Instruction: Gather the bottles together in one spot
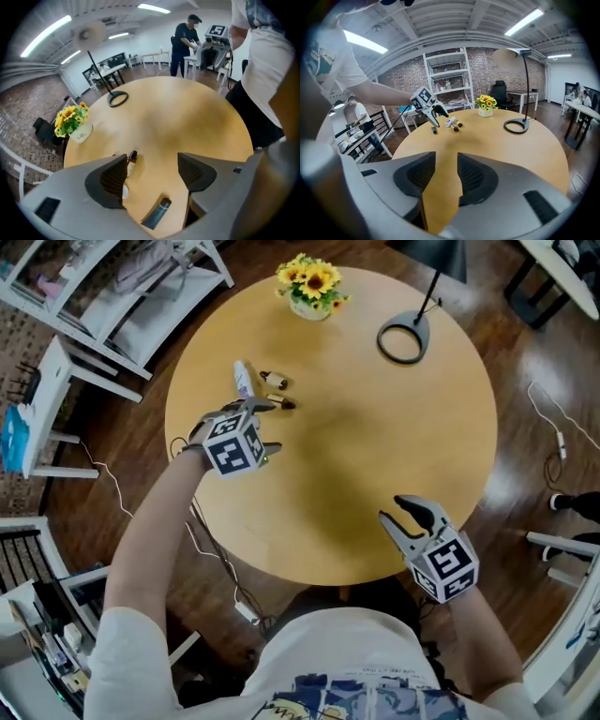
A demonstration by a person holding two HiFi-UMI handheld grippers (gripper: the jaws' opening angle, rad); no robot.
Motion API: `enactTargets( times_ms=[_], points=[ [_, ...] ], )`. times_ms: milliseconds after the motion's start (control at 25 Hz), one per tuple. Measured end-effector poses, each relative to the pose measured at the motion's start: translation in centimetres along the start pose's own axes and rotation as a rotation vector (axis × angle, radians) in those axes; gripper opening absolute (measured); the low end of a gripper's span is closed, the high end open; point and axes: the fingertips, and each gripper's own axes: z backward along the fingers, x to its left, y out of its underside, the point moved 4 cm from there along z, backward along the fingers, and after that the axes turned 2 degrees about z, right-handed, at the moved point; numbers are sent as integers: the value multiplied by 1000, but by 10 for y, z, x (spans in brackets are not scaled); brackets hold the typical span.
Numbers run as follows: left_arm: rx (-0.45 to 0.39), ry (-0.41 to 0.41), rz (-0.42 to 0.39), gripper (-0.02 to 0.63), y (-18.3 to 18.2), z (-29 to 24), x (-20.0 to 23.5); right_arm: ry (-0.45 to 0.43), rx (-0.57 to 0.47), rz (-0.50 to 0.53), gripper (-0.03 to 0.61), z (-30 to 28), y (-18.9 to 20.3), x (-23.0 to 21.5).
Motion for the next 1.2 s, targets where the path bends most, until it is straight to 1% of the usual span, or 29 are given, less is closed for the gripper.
enactTargets(
  times_ms=[40,120,240,280,400,440,520,560,640,720,840,880,1000,1080,1200],
  points=[
    [42,24,-33,334,4,-12,8,5,-1,-9,173,6,5,-1],
    [101,57,-72,331,9,-32,26,16,-1,-31,175,16,12,-2],
    [149,69,-89,305,12,-51,51,21,-11,-69,173,25,23,-2],
    [159,65,-93,284,12,-58,57,21,-12,-78,173,27,27,-4],
    [195,78,-130,276,10,-79,64,26,20,-106,173,35,40,-7],
    [217,87,-152,247,12,-85,64,28,27,-111,173,35,42,-9],
    [260,97,-187,224,18,-93,65,31,23,-111,173,33,41,-14],
    [272,97,-196,222,20,-95,66,32,20,-110,173,32,40,-17],
    [283,97,-208,184,20,-99,68,32,27,-120,173,29,37,-23],
    [292,110,-214,173,20,-104,70,30,32,-118,173,26,34,-31],
    [322,152,-219,172,24,-110,67,29,36,-96,173,21,31,-40],
    [331,165,-220,158,25,-111,66,28,37,-91,173,19,29,-43],
    [338,173,-217,141,24,-111,64,31,25,-76,173,16,26,-49],
    [325,163,-194,141,24,-112,64,24,18,-77,173,14,26,-49],
    [281,131,-128,140,22,-109,66,13,25,-96,173,12,27,-44]
  ],
)
